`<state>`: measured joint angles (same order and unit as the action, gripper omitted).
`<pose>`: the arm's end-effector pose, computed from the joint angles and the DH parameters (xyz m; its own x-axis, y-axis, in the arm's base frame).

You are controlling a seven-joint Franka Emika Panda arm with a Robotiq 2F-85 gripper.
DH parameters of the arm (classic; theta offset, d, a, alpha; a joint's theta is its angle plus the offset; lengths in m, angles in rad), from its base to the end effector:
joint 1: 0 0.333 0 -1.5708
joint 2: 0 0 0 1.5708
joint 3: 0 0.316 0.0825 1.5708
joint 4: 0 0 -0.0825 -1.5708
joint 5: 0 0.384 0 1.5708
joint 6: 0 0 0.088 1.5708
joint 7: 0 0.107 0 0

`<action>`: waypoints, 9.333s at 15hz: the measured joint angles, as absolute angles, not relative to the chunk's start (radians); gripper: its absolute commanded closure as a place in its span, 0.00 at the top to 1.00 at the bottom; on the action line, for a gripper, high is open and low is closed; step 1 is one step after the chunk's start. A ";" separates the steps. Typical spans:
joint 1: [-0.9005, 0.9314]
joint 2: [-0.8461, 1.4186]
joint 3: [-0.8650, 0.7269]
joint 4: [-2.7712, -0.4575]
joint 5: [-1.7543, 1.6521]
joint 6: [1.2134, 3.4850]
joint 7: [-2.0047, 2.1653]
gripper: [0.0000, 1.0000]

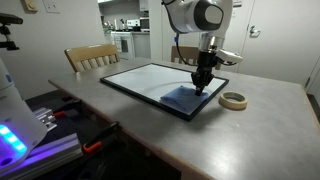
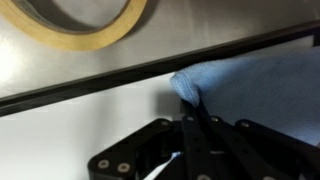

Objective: Use the blue cloth to wipe the board

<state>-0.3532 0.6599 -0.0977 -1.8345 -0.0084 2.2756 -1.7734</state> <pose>0.5583 -0.2684 0.1537 0.2240 0.9744 -0.0203 0.9489 -0.2228 -0.2234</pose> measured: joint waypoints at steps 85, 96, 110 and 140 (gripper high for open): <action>-0.259 1.133 0.062 -0.989 0.001 2.188 -1.762 0.01; -0.246 1.091 0.058 -1.062 -0.001 2.195 -1.695 0.01; -0.248 0.943 0.058 -1.332 -0.001 2.272 -1.622 0.01; -0.261 0.538 0.068 -2.089 0.003 2.607 -1.553 0.01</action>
<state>-0.2614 0.5383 0.0676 -2.0893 0.0032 2.6073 -1.5528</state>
